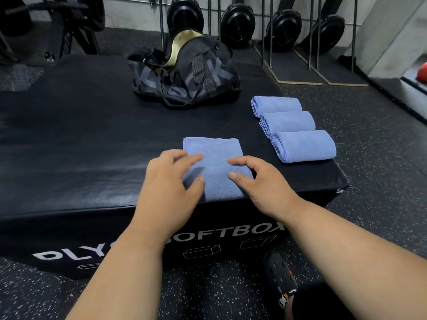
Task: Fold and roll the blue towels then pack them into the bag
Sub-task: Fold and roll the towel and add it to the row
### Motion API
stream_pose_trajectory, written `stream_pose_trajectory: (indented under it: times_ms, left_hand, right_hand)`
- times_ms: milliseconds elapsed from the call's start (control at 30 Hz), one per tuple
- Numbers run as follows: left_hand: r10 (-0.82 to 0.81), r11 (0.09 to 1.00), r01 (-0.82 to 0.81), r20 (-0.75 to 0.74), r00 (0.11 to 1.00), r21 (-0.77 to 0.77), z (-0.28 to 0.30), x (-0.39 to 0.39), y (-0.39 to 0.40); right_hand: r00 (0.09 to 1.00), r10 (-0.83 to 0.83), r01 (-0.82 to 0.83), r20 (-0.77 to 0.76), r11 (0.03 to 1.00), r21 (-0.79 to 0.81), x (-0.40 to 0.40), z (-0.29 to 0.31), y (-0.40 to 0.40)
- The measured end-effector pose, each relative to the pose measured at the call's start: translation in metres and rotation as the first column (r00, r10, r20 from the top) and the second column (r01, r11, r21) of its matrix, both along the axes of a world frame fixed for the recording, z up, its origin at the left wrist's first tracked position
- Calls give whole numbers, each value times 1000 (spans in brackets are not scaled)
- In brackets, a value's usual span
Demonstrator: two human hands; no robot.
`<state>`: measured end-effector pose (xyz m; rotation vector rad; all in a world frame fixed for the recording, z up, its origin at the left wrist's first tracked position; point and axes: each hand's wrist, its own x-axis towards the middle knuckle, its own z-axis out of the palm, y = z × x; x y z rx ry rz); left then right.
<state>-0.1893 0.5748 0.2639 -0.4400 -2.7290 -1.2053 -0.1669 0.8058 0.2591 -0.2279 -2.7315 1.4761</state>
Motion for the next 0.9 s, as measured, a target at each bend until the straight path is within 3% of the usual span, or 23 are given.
stream_pose_trajectory:
  times_ms: [100,367,467,533,600,667,900]
  left_hand:
    - [-107,989,109,23,994,-100,-8,2,9]
    - [-90,979,126,215,973,-159,-11,-1,-3]
    - [-93,975,137,237,967,-176,-11,-2,0]
    - [-94,967,142,224,970,-210,-11,-2,2]
    - [-92,965,145,234,968,-218,-10,-2,2]
    - [-91,970,145,262,961,-197,-9,0,1]
    - [-106,973,160,293,950,-167,-8,0,-5]
  right_hand:
    - [1000,-23,24,-22,998,50,-2,0,-2]
    - [999,-46,43,16,988,147,-1,3,7]
    - [979,-60,137,-195,902,410,-1,8,-2]
    - [935,116,113,-334,798,593,2,12,-20]
    - [932,293,-48,-213,682,730,5,5,-37]
    - [953,303,-189,-10,619,762,10,-9,-42]
    - [974,194,-220,113,727,651,24,-13,-11]
